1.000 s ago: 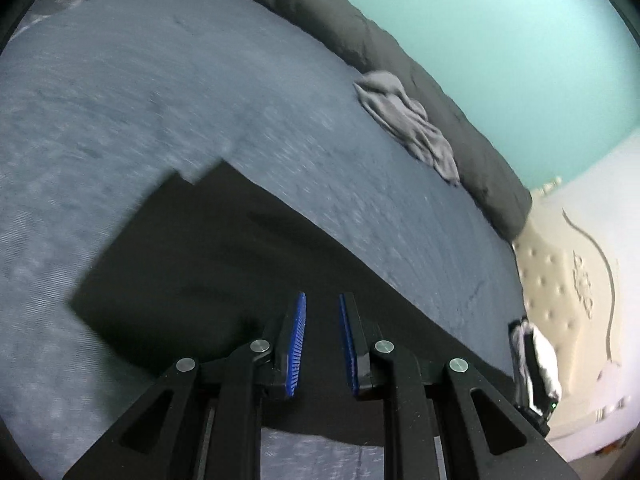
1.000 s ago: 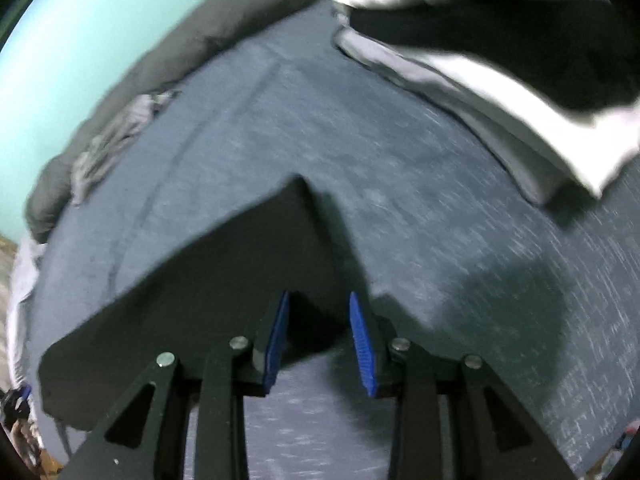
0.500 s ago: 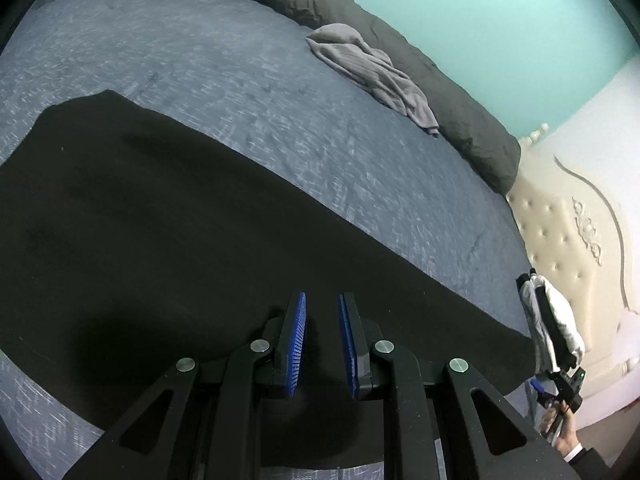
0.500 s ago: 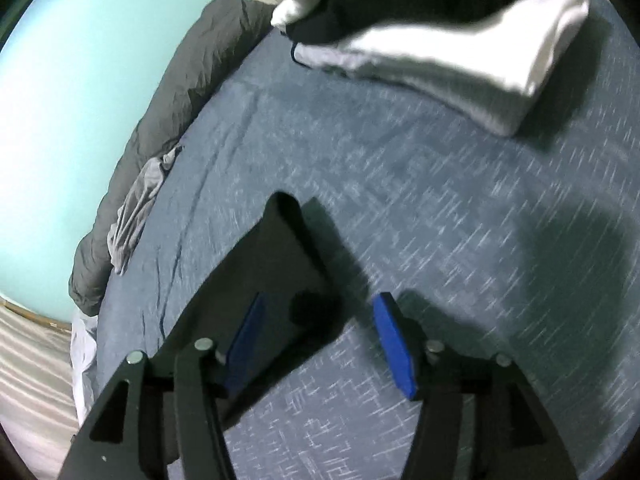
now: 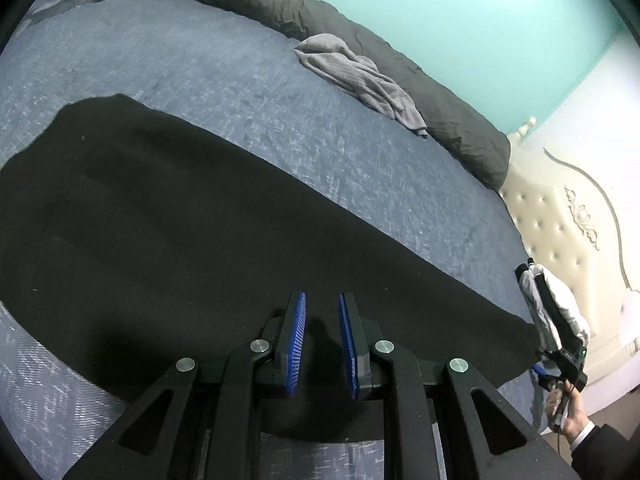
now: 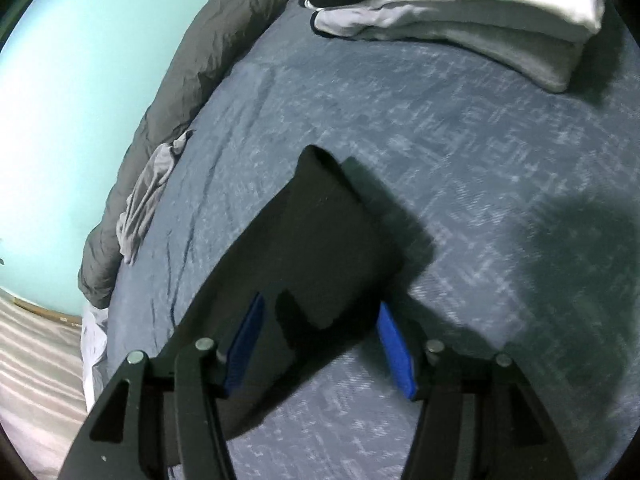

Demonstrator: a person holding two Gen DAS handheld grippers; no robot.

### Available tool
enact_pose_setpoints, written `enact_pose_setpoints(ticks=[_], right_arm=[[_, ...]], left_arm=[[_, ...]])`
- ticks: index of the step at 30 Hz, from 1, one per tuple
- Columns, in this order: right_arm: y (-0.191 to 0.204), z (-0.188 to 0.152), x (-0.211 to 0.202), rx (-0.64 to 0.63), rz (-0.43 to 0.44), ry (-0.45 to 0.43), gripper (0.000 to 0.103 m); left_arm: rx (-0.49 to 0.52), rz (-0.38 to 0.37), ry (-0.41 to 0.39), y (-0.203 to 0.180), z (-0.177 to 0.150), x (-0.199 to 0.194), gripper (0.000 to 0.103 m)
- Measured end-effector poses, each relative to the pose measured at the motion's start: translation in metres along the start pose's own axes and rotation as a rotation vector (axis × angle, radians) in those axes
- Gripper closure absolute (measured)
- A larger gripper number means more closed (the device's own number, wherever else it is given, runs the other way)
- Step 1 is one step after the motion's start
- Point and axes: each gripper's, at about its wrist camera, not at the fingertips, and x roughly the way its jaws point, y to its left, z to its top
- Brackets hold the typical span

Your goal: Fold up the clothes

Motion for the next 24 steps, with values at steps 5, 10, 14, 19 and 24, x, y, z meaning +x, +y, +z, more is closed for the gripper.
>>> enact_pose_setpoints(ticks=[5,10,14,19,24], right_arm=[[0.011,-0.002,0.003,-0.041,-0.030,-0.042,0.086],[0.047,-0.003,-0.010,-0.150,-0.039,-0.107,0.089],[0.095,-0.006,-0.019,-0.274,-0.042,-0.115,0.089],[0.162,-0.022,-0.017,-0.384,0.000,-0.091,0.089],[0.234,-0.050,-0.004,-0.472,0.052,-0.053,0.089]], left_arm=[[0.023,0.024,-0.026,0.008,0.005,-0.014,0.084],[-0.010,0.038,-0.061,0.029,0.005,-0.030,0.084],[-0.018,0.057,-0.074,0.042,0.008,-0.041,0.084],[-0.009,0.072,-0.094,0.053,0.011,-0.053,0.084],[-0.009,0.083,-0.101,0.066,0.013,-0.067,0.084]])
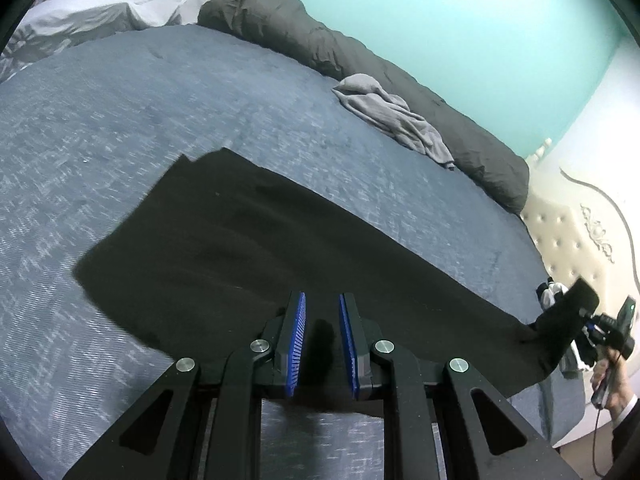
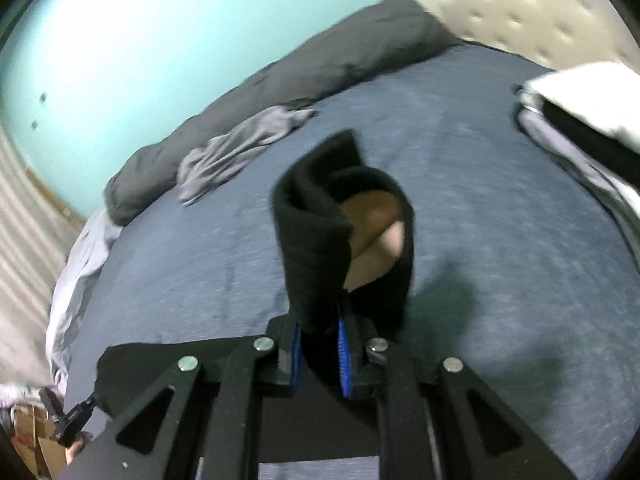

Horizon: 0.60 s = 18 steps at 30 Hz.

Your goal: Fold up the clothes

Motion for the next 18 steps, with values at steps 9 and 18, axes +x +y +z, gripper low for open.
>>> enact_pose_setpoints(ticks=[9,18], right_arm=[[0.129,-0.016,0.041,-0.120,0.116,0.074,0.089],[0.234,-0.056,0.082,-0.246,0.179,0.157,0.089]], left_arm=[[-0.009,0.057,-0.017,0.029,0.009,-0.013,0.084],[-0.030,0.081,-0.031,0.058,0.013,-0.021,0.084]])
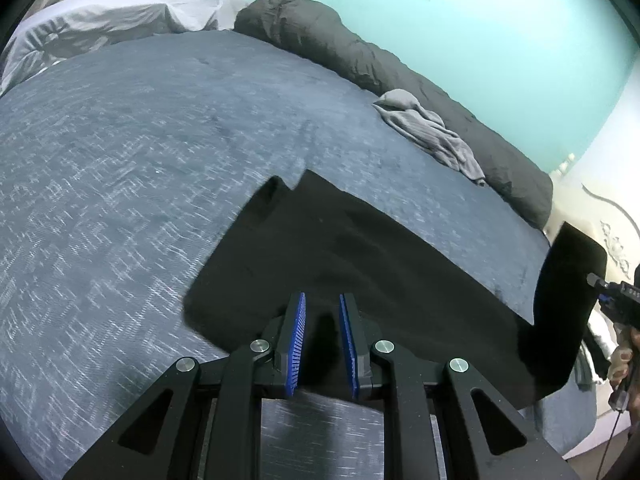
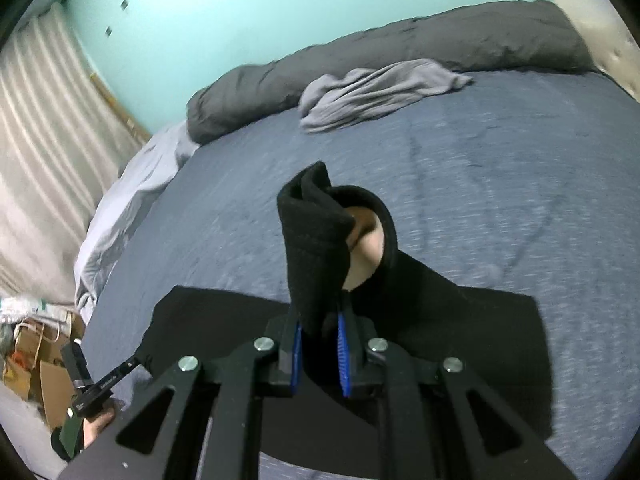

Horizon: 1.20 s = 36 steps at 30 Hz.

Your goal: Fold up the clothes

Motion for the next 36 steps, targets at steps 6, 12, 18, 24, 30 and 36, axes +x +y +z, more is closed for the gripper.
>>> enact_pose_setpoints(ticks=[6,12,18,24,30,36], right_arm=[[0.068,-0.003,0.038,-0.065,0.060,0.039,0.090],[0.123,-0.014,0.079,-0.091,0.126,0.089,0.089],[0.149,-0.023,0.112,-0.120,0.107,0.139,0.089],[0.154,-0.031,0.141,-0.090,0.066,0.167,0.090],[0.170,-0.039,0.158,-0.112,0.063,0.176,0.090],[0.180,-0.047,0.171,-0.117,0.083,0.192,0.090]], left_arm=[[-0.017,0.012,-0.013,0.017,0.002,-0.005,0.084],[-0.036,0.022,-0.022,0.027,0.005,-0.007,0.084],[-0.030,0.024,-0.015,0.029,0.008,-0.007,0.084],[-0.024,0.026,-0.009,0.032,0.011,-0.007,0.084],[-0.016,0.027,-0.005,0.032,0.011,-0.007,0.084],[-0.022,0.026,0.002,0.035,0.011,-0.005,0.084]])
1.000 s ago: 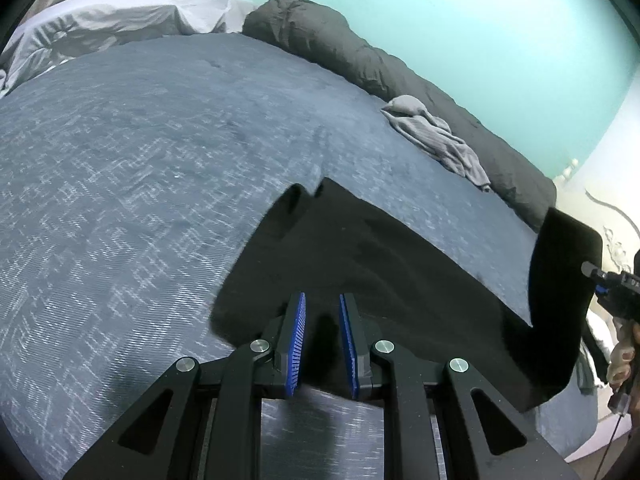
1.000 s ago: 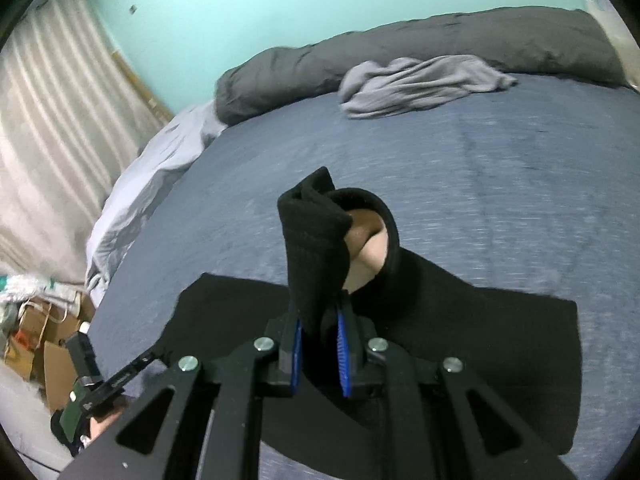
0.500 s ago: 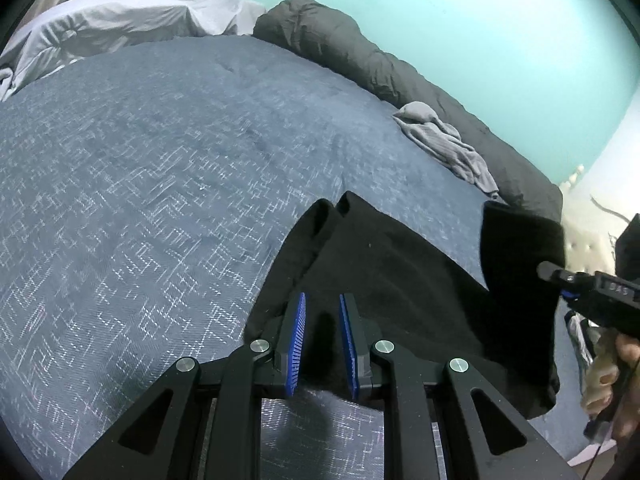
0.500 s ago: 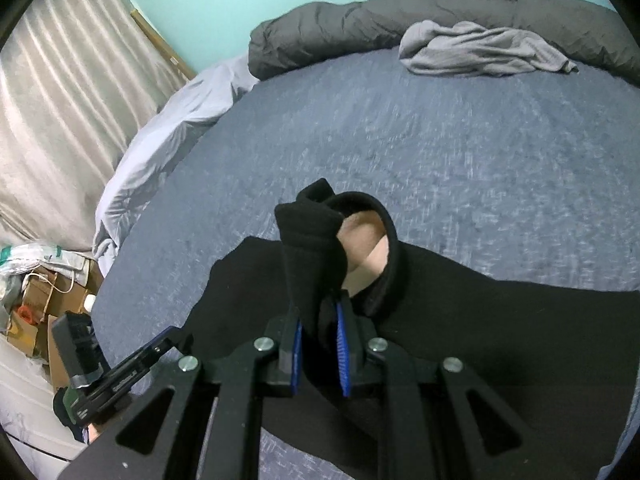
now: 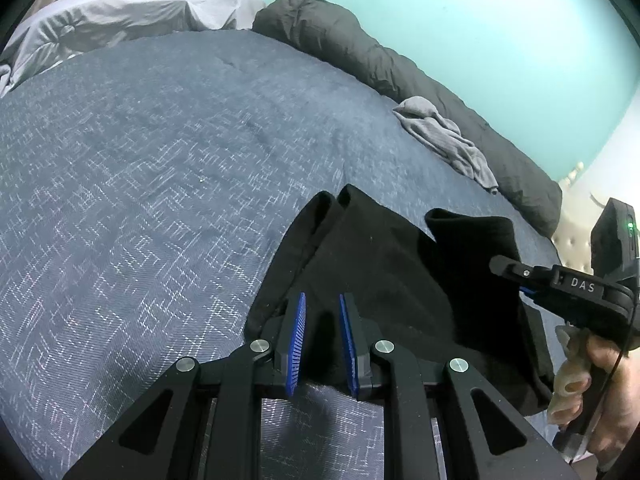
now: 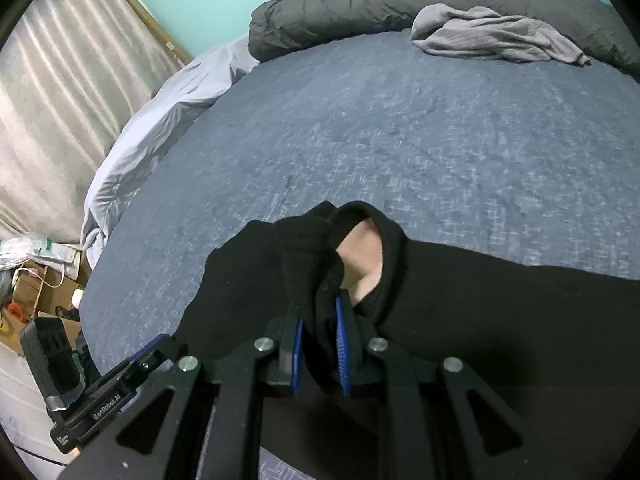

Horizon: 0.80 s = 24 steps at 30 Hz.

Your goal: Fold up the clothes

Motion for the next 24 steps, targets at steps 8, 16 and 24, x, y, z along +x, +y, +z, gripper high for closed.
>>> enact_pose_setpoints(ticks=[8,16,24], right_arm=[[-0.003,-0.012,0.018,0.030,0.048,0.064,0.080],[-0.004,-0.013,-0.022,0.006,0.184,-0.009,0.070],[-0.093,-0.020,-0.069,0.092,0.052,-0.049,0.067]], left_arm=[[0.006,0.000,0.012,0.000,-0.001,0.002,0.084],[0.008,-0.013,0.014,-0.003,-0.002,0.001,0.084],[0.030,-0.097,0.030,-0.031,0.004,0.004,0.080]])
